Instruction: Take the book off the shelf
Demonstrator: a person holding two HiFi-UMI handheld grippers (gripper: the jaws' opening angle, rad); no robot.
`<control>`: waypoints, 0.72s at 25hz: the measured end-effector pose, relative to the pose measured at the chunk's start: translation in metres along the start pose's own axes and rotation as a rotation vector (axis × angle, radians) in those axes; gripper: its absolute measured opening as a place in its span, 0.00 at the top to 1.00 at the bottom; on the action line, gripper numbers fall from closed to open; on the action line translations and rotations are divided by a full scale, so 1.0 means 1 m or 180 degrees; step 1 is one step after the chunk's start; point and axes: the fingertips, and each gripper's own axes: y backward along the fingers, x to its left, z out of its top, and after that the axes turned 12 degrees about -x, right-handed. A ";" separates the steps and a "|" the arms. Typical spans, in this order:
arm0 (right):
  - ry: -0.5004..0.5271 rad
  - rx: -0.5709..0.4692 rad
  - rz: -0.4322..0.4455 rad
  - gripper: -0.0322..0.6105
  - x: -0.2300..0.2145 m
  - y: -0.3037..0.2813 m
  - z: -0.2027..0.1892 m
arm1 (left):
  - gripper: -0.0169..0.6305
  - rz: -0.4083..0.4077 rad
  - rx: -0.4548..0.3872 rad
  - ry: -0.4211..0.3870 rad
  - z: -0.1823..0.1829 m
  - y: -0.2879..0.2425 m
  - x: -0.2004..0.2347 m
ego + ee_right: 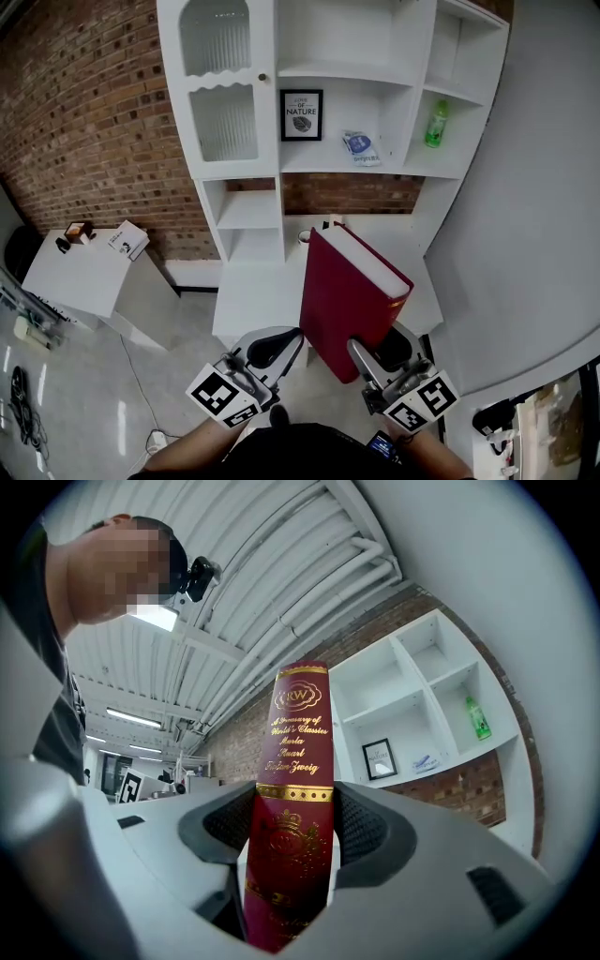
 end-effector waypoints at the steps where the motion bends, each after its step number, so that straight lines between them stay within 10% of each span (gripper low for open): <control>1: -0.0018 0.0015 0.0012 0.57 0.001 0.013 0.004 | 0.97 0.0024 0.0006 0.0013 -0.002 -0.001 -0.013; 18: -0.0239 0.0263 -0.0028 0.57 0.010 0.206 0.010 | 0.97 0.0233 0.0238 -0.0096 -0.055 0.009 -0.176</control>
